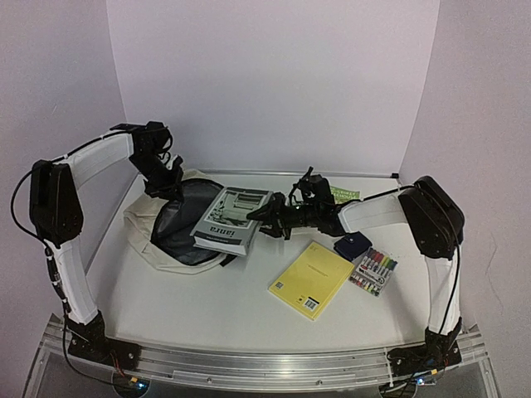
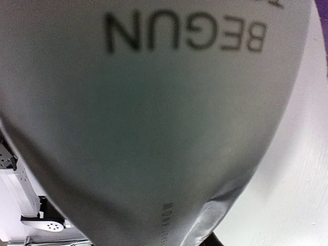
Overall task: Pack the student bag
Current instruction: Place the book in the student bag.
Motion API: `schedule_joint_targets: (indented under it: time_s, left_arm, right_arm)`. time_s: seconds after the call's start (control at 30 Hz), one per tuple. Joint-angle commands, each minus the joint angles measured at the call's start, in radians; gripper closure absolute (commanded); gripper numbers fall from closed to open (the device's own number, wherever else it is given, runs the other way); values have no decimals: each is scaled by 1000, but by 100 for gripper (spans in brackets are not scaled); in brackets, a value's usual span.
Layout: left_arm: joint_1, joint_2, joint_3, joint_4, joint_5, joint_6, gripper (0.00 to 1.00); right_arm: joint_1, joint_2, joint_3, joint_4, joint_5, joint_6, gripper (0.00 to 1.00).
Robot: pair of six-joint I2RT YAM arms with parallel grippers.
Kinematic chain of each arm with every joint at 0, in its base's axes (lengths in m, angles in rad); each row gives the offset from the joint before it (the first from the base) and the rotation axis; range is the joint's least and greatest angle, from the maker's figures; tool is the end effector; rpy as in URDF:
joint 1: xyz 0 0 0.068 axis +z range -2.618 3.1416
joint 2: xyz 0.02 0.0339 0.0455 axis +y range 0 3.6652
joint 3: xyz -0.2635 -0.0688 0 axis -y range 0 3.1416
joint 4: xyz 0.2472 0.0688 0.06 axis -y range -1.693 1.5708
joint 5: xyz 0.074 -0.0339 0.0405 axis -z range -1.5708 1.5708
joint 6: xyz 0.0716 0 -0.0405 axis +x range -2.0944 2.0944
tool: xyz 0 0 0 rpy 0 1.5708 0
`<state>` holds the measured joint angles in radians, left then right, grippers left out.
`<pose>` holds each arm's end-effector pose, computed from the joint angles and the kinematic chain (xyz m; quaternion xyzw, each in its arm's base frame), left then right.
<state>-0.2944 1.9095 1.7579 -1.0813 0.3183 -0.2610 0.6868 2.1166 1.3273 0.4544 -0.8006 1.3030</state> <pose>0.3840 -0.1398 0.2500 0.0429 0.9727 -0.1958 0.1168 0.3467 0.3507 0.1648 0.0125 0.7838 0.6205 0.0242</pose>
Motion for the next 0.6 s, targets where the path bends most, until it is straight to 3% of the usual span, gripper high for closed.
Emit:
schedule_joint_targets:
  time_s: [0.0,0.3,0.57]
  left_arm:
    - [-25,-81,102,26,16,-67,99]
    - [-72,-131,193,-7,21,-80,100]
    - [-92,-276,35,31,46,-58,100]
  right_arm:
    - [48,3,-14,165,-36,97,100]
    - [65,89,8,169,-14,115,100]
    - [33,166,66,214,-44,199,100]
